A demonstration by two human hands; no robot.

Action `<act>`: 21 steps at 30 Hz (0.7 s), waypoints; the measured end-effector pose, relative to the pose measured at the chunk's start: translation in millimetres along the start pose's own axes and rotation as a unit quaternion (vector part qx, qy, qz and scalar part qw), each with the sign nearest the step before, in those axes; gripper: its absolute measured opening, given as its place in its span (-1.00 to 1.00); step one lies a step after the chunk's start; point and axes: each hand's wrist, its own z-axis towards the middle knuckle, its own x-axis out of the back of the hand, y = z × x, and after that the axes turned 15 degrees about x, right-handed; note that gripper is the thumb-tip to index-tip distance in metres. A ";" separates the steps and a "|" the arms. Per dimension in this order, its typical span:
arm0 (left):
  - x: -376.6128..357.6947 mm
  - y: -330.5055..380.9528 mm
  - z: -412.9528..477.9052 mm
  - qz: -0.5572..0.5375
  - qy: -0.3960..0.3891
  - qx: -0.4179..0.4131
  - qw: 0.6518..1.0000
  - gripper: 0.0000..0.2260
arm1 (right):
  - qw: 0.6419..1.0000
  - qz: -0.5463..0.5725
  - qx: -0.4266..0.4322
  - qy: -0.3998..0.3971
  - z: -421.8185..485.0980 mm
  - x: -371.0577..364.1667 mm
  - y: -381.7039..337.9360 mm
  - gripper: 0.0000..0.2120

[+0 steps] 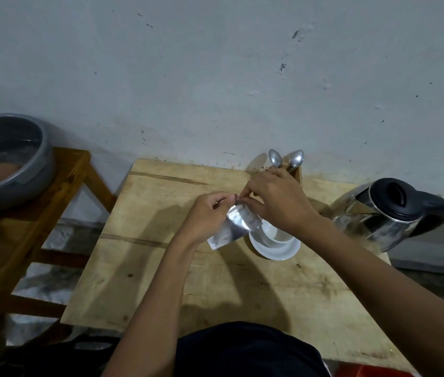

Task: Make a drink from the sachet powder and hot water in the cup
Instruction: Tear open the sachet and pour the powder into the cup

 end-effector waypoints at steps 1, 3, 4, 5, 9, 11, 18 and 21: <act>0.2 -2.4 0.9 0.017 0.008 -0.019 1.000 -0.82 | 1.000 0.016 -0.011 -0.013 0.1 0.8 0.3 -0.88; -0.6 -5.6 1.5 0.050 0.023 -0.051 0.997 -0.83 | 0.997 0.058 -0.032 -0.035 1.3 2.4 1.6 -0.84; -1.3 -6.2 0.8 0.063 0.029 -0.058 0.996 -0.83 | 0.995 0.076 -0.040 -0.043 2.2 3.5 2.4 -0.82; -2.3 -6.5 0.1 0.076 0.036 -0.060 0.995 -0.83 | 0.993 0.090 -0.050 -0.051 2.9 5.0 2.8 -0.80; -7.9 -6.6 -3.3 0.098 0.066 -0.064 0.991 -0.84 | 0.986 0.115 -0.073 -0.094 5.0 11.2 5.7 -0.80; -10.4 -6.6 -4.2 0.080 0.071 -0.060 0.992 -0.84 | 0.987 0.104 -0.060 -0.107 6.1 13.5 6.9 -0.81; -13.0 1.0 -5.8 -0.070 0.046 -0.011 0.996 -0.79 | 0.999 0.026 0.041 -0.011 -1.2 1.5 1.5 -0.92; -11.5 2.9 -5.0 -0.128 0.036 0.045 0.990 -0.79 | 0.997 0.024 0.064 0.017 -5.3 -7.0 -2.6 -0.86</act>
